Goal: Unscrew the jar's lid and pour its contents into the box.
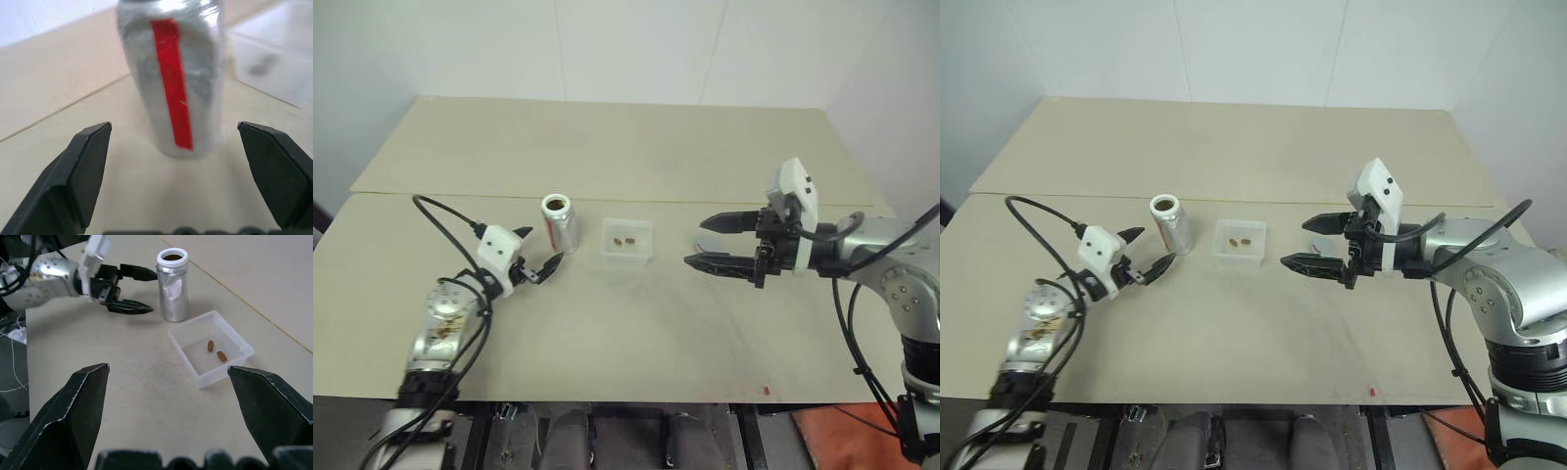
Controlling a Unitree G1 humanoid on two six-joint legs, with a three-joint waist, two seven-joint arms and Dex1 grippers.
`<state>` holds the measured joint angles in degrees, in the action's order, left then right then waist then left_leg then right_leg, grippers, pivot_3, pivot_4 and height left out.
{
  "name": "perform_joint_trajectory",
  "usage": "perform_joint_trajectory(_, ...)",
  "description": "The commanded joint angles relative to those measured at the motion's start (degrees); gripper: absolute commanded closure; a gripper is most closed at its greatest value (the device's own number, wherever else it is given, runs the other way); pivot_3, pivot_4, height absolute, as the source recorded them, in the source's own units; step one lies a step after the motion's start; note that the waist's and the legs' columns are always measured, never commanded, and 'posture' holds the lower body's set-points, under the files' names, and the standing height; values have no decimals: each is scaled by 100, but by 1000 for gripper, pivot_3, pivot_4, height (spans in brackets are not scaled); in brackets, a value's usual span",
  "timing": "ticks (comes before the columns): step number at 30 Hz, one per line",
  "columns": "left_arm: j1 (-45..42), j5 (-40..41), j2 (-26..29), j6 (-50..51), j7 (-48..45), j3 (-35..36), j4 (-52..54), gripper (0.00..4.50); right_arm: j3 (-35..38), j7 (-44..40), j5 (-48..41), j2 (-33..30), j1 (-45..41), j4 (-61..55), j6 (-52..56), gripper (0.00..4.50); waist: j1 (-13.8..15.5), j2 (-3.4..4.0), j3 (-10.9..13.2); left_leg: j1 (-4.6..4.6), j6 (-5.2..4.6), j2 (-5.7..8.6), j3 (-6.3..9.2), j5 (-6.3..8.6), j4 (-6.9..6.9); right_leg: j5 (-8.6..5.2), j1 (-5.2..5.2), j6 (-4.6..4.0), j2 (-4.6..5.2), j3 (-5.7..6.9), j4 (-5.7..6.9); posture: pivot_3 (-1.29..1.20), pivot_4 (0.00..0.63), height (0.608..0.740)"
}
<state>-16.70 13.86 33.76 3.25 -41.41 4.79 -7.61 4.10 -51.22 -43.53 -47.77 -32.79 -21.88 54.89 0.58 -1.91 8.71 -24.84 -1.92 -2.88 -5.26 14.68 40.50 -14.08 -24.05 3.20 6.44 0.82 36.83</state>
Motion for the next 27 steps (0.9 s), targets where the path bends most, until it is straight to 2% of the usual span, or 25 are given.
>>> perform_joint_trajectory(1,125,540,563,428,-764,281,716,19,145,-79,-2,-90,-81,-58,-171,0,4,0,0,0,0,0,1,0,-1,0,1,0,0,2,0,0,150,740)
perform_joint_trajectory(9,131,1988,1715,1445,-2643,788,1357,19,145,-235,35,-164,-78,25,-242,0,-7,2,1,0,-2,-1,-5,1,-9,-1,-4,-1,-1,-1,-5,0,150,740)
perform_joint_trajectory(13,-112,2483,2023,1860,-2953,1076,1508,19,209,-452,24,-342,19,29,-350,0,0,3,2,1,-1,-1,-7,1,-14,-1,-6,-2,-2,-2,-6,0,150,740)
perform_joint_trajectory(18,-101,2431,2268,1917,-3141,1140,1532,19,232,-662,74,-527,102,128,-516,0,-1,3,2,4,-2,1,-10,1,-17,-1,-4,-1,-1,-5,-7,0,150,740)
perform_joint_trajectory(27,52,2429,2275,1904,-3147,1337,1536,19,176,-822,262,-634,150,286,-706,0,-6,3,2,6,-1,0,-31,1,-20,-2,-7,-2,-2,-7,-7,0,150,740)
